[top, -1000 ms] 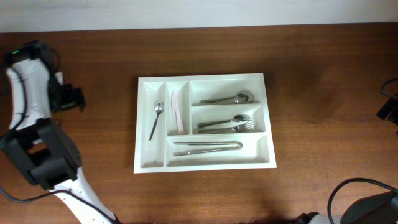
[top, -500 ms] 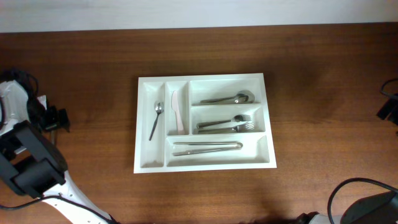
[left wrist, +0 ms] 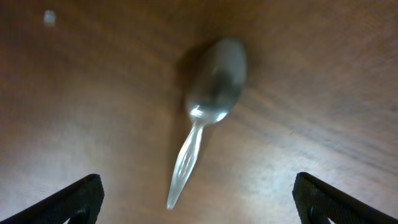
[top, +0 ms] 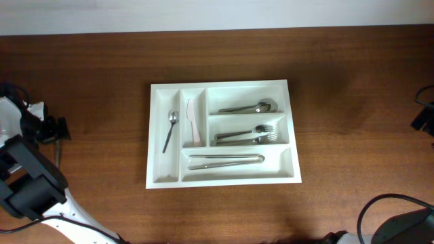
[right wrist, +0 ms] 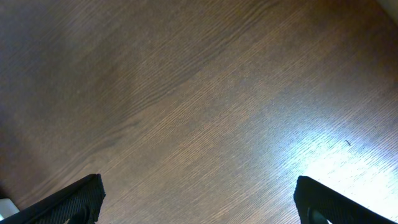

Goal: Pack container
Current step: 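Move the left gripper over the last silver spoon on the left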

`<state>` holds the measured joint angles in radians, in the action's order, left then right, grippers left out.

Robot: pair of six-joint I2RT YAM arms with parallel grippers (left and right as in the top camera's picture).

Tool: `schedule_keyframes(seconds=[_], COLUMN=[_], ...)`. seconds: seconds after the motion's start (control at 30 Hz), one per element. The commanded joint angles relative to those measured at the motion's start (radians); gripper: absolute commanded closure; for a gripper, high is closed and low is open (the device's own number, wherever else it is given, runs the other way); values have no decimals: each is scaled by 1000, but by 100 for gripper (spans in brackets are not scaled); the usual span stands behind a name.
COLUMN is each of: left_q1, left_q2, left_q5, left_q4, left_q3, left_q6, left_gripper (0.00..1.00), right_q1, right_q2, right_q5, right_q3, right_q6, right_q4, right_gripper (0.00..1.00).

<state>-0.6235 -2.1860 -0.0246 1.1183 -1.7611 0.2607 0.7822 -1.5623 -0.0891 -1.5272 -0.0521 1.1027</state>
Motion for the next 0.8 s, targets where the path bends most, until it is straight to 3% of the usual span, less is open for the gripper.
schedule_keyframes(seconds=[0.0, 0.33, 0.77], left_q1=[-3, -3, -3], left_q2=[26, 26, 24], left_q5=[45, 43, 18], left_q4=[-31, -58, -77], left_q3=[7, 8, 8], left_q6=[50, 139, 138], left_gripper=[1, 1, 1], right_q1=[3, 3, 3], right_q2=[3, 3, 3], right_q5=[-9, -9, -9], right_q3=[2, 2, 2], right_q6=[9, 9, 9], right_q4=[0, 0, 0], right_gripper=[1, 1, 1])
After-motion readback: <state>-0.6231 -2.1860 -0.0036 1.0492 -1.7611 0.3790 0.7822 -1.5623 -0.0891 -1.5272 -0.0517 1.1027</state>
